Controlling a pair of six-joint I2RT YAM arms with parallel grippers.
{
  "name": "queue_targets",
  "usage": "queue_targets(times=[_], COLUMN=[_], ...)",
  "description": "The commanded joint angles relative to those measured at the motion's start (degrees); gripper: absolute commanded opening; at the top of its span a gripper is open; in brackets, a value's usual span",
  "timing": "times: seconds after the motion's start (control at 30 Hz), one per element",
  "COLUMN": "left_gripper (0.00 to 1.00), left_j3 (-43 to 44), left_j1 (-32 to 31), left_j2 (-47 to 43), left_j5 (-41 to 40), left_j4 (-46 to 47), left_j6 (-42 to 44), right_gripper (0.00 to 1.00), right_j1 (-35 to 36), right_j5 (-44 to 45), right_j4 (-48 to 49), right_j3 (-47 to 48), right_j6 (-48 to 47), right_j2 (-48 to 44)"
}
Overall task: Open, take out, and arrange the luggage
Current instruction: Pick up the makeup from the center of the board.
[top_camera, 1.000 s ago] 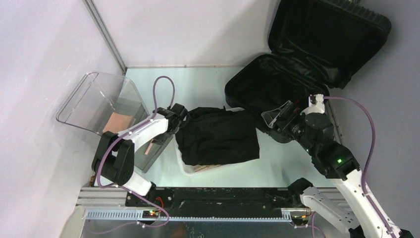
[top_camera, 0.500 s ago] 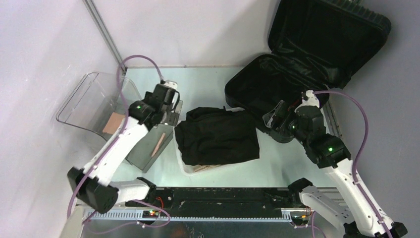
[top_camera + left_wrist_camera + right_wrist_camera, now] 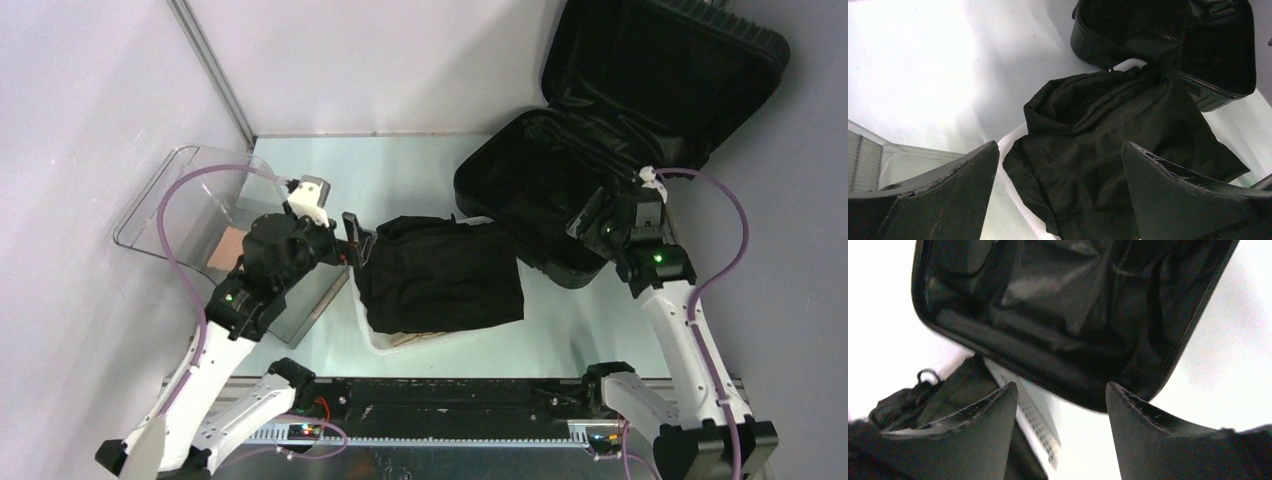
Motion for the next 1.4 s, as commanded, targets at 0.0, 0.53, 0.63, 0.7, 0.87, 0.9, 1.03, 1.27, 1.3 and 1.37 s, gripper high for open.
queue_targets(times=[0.0, 0.53, 0.63, 0.7, 0.87, 0.9, 1.03, 1.27, 1.3, 1.37], left_gripper=[1.0, 1.0, 1.0, 1.0, 1.0, 1.0, 1.0, 1.0, 1.0, 1.0], left_j3=[-4.5, -17.4, -18.1, -18.1, -18.3, -18.6, -18.7, -18.5, -18.6, -18.5], left_j1=[2.5, -0.3, -1.0, -1.4, -1.6, -1.7, -1.7, -1.9, -1.9, -1.9], left_j2=[-0.2, -9.3, -10.6, -10.5, -11.0, -11.2, -11.0, -9.4, -9.3, -9.1], left_j5=[7.5, -3.5, -6.5, -8.6, -10.3, -10.6, -11.7, -12.5, -12.5, -12.1], left_j4=[8.2, 12.1, 12.6, 12.2, 12.3, 12.4, 12.8, 13.4, 13.6, 13.8], left_j6=[-2.4, 7.8, 8.5, 8.8, 9.3, 9.4, 9.5, 9.9, 10.1, 10.3], right_gripper=[0.63, 0.37, 0.34, 0.29, 0.25, 0.24, 0.24, 0.24, 0.24, 0.24], right_j1=[-4.9, -16.9, -16.9, -17.0, -18.0, -18.0, -18.2, -19.5, -19.8, -20.0], right_j5=[-1.3, -6.6, -5.3, -2.4, -0.4, -0.4, -0.3, -1.0, -2.0, -3.2], right_j4=[8.8, 27.8, 27.3, 27.8, 28.8, 28.1, 25.9, 25.2, 25.6, 26.9], right_j3=[1.2, 6.9, 10.9, 12.7, 17.4, 18.2, 20.1, 20.1, 20.2, 20.5], right_j6=[-2.9, 0.2, 0.4, 0.3, 2.0, 2.2, 2.8, 5.1, 5.4, 5.9], right_j2=[4.6, 34.6, 41.4, 44.2, 50.5, 52.5, 55.7, 58.3, 58.6, 59.3])
